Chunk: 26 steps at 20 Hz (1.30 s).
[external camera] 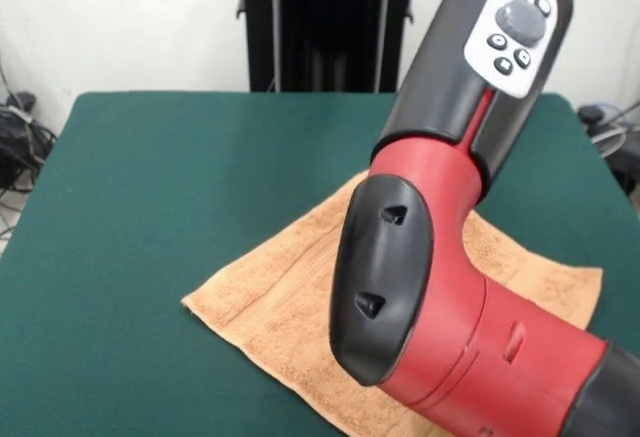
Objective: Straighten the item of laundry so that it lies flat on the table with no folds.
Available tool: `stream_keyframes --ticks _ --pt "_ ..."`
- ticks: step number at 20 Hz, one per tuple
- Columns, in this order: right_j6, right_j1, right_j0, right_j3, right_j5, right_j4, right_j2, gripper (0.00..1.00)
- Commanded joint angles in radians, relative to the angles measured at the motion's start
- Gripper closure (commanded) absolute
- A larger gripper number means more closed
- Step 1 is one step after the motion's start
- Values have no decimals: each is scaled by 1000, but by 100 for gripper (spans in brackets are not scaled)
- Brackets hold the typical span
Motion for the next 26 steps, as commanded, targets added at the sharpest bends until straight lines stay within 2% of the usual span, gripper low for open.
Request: stream_keyframes --ticks 1,3,6,11,19,24,26 --pt "149 115 94 157 -279 -74 338 0" --pt "224 88 56 50 -340 -50 306 0" --pt "271 65 14 -52 -412 -37 279 0" --pt "287 45 -59 -159 -487 38 203 0" --pt "293 33 -87 -184 -488 125 105 0" --pt "292 33 -86 -179 -488 124 98 0" --pt "244 21 -86 -171 -418 110 57 0"
